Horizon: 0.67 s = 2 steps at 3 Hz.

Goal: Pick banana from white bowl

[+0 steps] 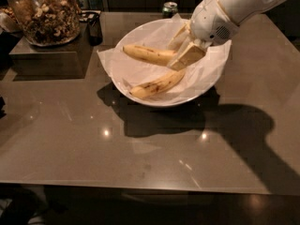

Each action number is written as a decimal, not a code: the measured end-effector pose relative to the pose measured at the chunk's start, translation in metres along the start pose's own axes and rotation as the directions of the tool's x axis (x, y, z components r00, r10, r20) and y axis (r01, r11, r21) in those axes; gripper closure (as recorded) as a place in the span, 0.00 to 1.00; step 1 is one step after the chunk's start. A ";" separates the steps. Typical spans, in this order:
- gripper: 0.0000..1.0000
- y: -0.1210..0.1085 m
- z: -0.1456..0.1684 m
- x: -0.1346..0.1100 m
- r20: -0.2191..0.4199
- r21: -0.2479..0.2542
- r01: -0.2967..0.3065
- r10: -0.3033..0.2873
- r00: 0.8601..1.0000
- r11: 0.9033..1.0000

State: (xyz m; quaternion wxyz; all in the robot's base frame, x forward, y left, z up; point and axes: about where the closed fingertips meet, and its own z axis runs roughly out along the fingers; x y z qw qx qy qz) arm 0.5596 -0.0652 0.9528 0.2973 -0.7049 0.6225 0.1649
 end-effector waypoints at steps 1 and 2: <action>1.00 0.034 -0.039 -0.023 0.007 0.077 0.044 -0.044 0.999 0.996; 1.00 0.071 -0.063 -0.032 0.050 0.121 0.071 -0.078 0.996 0.990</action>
Offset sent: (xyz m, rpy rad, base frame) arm -0.1360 -0.0379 0.0711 0.1358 -0.1905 0.0003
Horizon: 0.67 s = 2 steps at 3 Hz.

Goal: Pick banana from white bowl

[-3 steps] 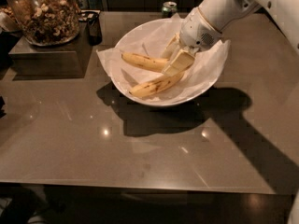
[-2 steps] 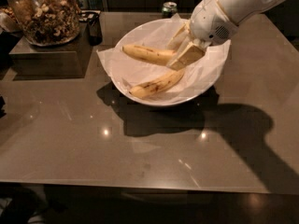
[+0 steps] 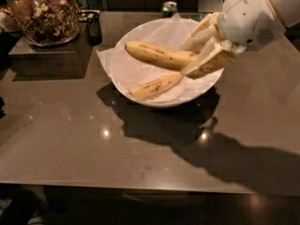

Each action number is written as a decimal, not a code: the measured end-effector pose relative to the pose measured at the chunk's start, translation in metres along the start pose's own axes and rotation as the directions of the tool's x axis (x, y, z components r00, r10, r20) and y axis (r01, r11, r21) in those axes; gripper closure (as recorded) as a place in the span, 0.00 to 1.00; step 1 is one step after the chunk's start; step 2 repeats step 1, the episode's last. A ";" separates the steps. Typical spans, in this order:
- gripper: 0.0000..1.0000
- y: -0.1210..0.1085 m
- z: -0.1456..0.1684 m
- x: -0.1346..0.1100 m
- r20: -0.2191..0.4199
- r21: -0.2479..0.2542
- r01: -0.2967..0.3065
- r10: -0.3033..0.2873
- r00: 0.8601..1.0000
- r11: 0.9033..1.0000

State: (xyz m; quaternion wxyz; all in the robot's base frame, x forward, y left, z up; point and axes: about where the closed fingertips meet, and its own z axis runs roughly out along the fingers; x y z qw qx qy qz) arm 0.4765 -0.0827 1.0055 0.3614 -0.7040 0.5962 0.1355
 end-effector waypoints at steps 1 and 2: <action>1.00 0.002 -0.004 0.003 0.002 0.006 -0.006 0.006 1.000 1.000; 1.00 0.002 -0.004 0.003 0.002 0.006 -0.006 0.006 1.000 1.000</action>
Offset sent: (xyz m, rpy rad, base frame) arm 0.0000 0.0000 0.0000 0.0000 0.0000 0.0000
